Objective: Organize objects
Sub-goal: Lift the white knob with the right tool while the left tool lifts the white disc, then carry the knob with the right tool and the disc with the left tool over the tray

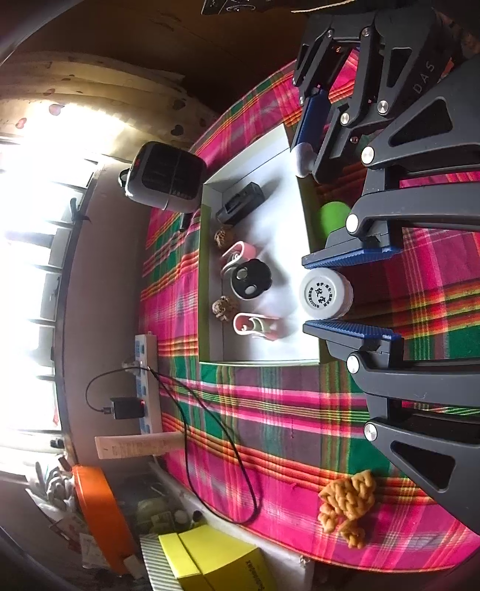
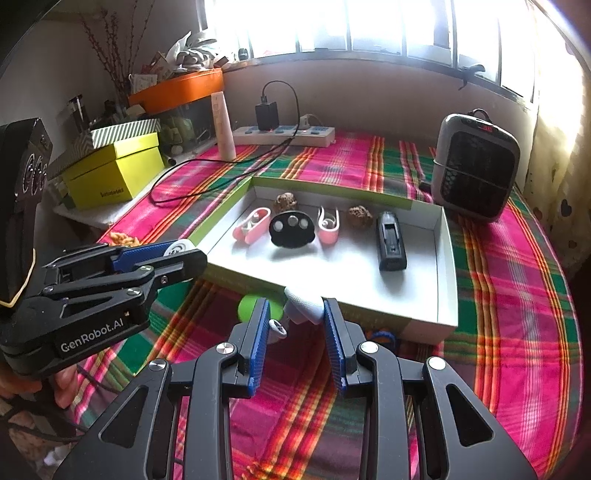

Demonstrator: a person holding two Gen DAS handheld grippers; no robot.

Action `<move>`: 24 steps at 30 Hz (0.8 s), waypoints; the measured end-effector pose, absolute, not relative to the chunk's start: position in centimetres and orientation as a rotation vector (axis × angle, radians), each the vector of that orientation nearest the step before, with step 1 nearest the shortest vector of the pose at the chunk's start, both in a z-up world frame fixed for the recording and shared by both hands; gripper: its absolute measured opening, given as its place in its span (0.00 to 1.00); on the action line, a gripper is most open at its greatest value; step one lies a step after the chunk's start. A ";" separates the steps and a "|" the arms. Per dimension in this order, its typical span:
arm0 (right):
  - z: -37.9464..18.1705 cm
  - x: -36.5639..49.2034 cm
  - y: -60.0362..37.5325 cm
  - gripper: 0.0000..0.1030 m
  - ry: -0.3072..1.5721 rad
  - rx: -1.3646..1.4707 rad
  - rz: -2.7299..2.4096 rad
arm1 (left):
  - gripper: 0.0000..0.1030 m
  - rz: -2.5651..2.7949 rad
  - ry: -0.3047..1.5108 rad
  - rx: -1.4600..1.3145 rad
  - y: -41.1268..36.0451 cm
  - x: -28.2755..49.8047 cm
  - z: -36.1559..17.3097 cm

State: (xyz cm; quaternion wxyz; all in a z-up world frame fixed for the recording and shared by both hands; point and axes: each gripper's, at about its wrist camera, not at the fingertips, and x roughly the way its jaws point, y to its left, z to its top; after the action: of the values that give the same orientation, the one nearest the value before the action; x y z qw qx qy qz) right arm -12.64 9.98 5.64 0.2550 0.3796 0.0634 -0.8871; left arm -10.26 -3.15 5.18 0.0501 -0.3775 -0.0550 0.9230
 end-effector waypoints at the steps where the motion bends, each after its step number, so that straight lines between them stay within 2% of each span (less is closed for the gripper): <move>1: 5.7 -12.8 10.0 0.30 0.169 1.032 -2.408 | 0.25 2.810 -0.166 -1.147 -3.1 -10.4 5.2; 24: 4.8 -17.4 9.4 0.30 0.159 1.084 -2.404 | 0.25 2.776 -0.204 -1.201 -3.7 -14.7 4.3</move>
State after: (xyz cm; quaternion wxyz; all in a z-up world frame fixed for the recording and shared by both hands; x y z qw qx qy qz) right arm -17.41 9.39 4.79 0.2472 0.3977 0.0582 -0.8817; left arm -14.70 -3.73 4.33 0.0549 -0.3956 -0.0672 0.9143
